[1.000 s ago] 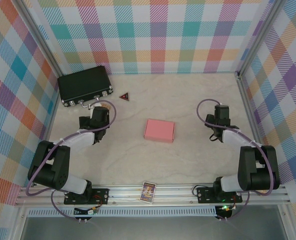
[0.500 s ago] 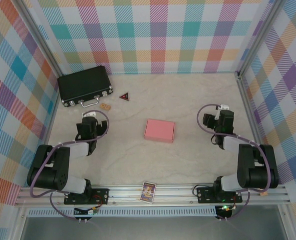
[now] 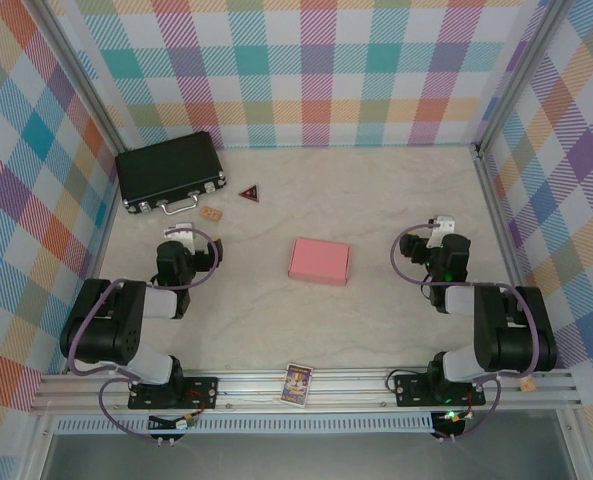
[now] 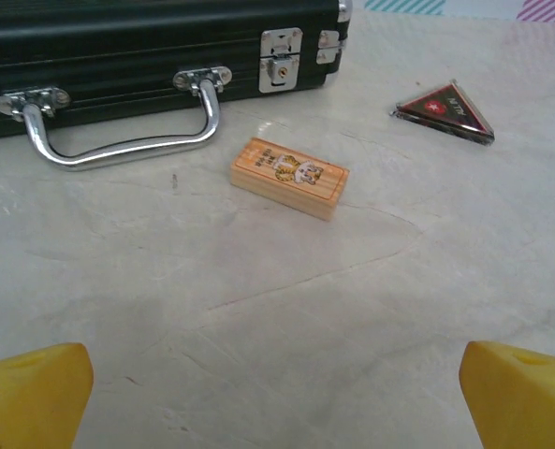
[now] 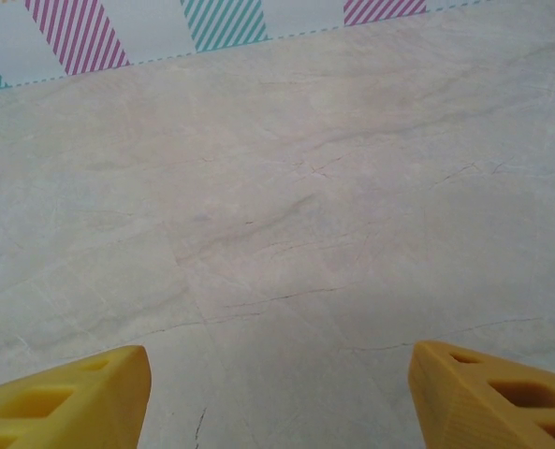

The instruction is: Fold the paper box

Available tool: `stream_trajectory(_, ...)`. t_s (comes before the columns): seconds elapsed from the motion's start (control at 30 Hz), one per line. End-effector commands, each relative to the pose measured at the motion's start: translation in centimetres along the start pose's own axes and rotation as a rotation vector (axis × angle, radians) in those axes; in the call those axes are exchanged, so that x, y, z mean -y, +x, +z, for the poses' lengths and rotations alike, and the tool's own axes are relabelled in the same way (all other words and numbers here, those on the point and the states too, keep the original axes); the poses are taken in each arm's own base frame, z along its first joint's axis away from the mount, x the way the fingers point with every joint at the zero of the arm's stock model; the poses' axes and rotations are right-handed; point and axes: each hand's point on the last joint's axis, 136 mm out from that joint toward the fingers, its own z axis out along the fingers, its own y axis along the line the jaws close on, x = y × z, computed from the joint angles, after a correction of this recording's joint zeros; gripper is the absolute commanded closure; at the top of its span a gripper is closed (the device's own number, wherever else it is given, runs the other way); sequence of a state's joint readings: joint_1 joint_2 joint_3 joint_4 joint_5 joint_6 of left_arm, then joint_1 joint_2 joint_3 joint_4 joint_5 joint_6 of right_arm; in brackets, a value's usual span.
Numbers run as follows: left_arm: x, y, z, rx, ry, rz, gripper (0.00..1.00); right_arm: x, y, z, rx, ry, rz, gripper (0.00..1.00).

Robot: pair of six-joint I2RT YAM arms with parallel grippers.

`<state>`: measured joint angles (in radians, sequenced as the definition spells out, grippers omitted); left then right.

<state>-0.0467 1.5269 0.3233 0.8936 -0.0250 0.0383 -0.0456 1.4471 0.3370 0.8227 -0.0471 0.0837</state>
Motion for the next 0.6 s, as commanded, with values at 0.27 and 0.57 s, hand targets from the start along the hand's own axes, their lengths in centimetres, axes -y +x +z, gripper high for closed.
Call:
stream_trajectory(0.27,-0.7,-1.5,1.6,0.022,-0.041,-0.033,0.00,-0.5,-0.5,1.3,0.026,-0.042,-0.032,0.24)
stream_trajectory(0.57,-0.6,-1.5,1.5,0.026,-0.033,-0.031,0.00,-0.5,-0.5,1.8,0.005,-0.011,-0.050,0.01)
